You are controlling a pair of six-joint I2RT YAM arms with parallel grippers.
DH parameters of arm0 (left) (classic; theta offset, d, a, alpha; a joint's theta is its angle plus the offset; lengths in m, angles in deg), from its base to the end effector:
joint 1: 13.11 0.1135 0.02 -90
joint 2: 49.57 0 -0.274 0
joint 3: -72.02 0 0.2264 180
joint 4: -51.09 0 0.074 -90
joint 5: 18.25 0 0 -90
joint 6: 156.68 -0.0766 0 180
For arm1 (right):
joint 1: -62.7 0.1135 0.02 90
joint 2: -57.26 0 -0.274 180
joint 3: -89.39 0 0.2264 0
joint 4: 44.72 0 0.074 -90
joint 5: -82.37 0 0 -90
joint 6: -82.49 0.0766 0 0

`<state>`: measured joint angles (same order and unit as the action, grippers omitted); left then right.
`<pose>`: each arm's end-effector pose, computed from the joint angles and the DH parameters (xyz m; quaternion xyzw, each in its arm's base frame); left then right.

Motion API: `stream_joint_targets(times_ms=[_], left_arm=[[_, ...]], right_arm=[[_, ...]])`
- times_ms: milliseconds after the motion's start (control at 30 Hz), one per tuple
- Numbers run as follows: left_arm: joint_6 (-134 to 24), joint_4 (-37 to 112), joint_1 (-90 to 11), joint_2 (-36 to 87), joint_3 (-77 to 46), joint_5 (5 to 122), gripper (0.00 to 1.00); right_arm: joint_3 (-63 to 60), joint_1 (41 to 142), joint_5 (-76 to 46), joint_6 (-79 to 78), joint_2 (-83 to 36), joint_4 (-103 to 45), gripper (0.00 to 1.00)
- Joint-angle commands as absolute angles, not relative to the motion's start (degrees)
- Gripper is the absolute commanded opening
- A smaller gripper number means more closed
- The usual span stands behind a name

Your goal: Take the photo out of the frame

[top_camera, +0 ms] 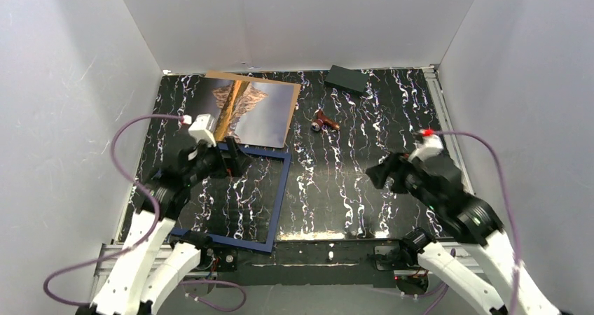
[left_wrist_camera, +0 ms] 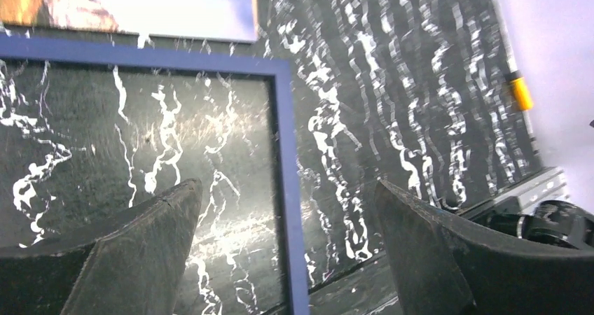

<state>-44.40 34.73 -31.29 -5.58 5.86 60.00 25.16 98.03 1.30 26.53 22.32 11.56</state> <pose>0.1669 -0.0712 0.4043 0.0521 0.6691 -0.3196 0.6689 0.1098 0.0633 0.3133 0.0311 0.8504 0.2419 0.4662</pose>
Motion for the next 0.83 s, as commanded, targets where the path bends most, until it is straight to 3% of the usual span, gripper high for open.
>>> stream_joint_targets(times_ms=[0, 233, 533, 800], left_arm=[[-42.7, 31.3, -31.8, -15.3, 5.0, 59.5, 0.93], [-44.0, 28.9, -31.9, -26.5, 2.0, 64.8, 0.95], [-43.7, 26.7, -31.9, -27.6, -2.2, 65.7, 0.96], [-42.8, 26.4, -31.9, -27.8, -2.5, 65.6, 0.96]], right_arm=[[22.1, 97.9, 7.3, 27.5, 33.7, 23.2, 0.81], [13.3, 97.9, 10.6, 25.9, 41.4, 28.1, 0.84], [6.0, 97.9, 12.6, 27.7, 42.8, 30.3, 0.86], [9.0, 98.0, 9.5, 25.2, 46.9, 27.9, 0.87]])
